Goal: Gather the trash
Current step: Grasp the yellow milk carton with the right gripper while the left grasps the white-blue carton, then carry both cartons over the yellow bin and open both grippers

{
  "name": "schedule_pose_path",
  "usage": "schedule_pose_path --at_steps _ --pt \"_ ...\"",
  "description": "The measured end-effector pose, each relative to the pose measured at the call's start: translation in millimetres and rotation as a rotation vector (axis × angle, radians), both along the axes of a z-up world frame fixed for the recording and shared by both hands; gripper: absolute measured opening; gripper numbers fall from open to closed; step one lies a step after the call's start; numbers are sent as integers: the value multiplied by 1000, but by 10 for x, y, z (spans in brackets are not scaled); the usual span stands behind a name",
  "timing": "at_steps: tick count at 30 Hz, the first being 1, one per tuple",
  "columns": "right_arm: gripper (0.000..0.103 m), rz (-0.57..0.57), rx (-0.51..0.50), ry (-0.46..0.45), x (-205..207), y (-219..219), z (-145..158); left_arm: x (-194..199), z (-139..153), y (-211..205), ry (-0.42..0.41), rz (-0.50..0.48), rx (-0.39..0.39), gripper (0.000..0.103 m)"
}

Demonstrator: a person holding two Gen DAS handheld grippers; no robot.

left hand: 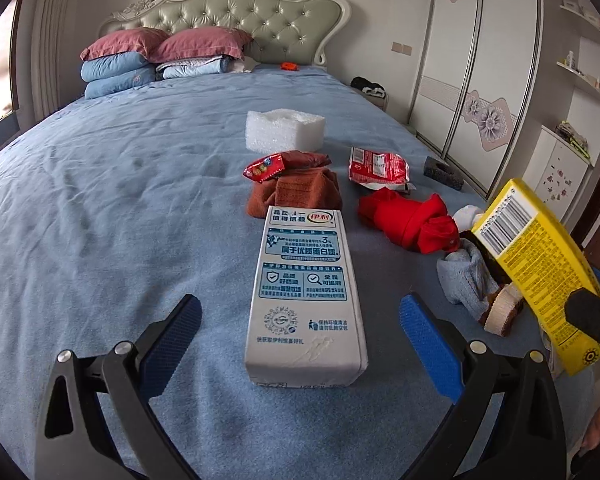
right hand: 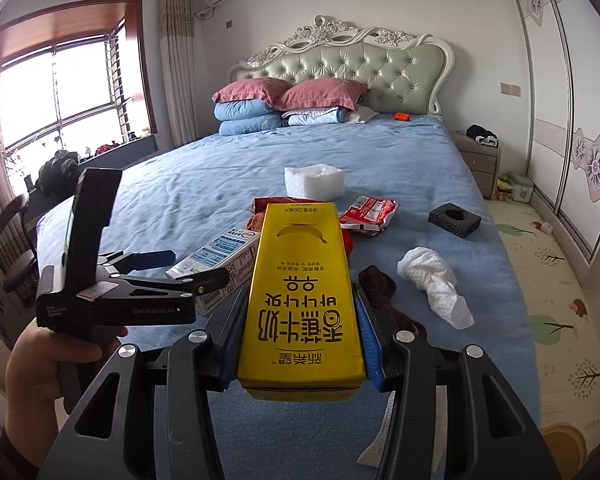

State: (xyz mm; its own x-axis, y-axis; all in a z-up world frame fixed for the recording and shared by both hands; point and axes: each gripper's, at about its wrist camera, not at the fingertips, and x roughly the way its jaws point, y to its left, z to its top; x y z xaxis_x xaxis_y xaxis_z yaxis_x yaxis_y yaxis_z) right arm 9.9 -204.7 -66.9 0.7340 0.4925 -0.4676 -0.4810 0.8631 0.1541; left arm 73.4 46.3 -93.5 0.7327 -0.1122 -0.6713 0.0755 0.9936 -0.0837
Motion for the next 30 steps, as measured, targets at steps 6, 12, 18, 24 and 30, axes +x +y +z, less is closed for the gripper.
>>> schedule_pose_path --at_steps 6,12,18,24,30 --pt "47 2 14 11 19 -66 -30 181 -129 -21 71 4 -7 55" --pt "47 -11 35 16 27 -178 -49 31 -23 -67 24 36 18 54" --pt "47 -35 76 2 -64 -430 -14 -221 197 -219 -43 48 3 54" --pt "47 -112 122 -21 -195 -942 10 -461 581 -688 -153 -46 -23 54" --pt "47 -289 156 -5 -352 -1794 -172 -364 576 -1679 -112 -284 -81 55"
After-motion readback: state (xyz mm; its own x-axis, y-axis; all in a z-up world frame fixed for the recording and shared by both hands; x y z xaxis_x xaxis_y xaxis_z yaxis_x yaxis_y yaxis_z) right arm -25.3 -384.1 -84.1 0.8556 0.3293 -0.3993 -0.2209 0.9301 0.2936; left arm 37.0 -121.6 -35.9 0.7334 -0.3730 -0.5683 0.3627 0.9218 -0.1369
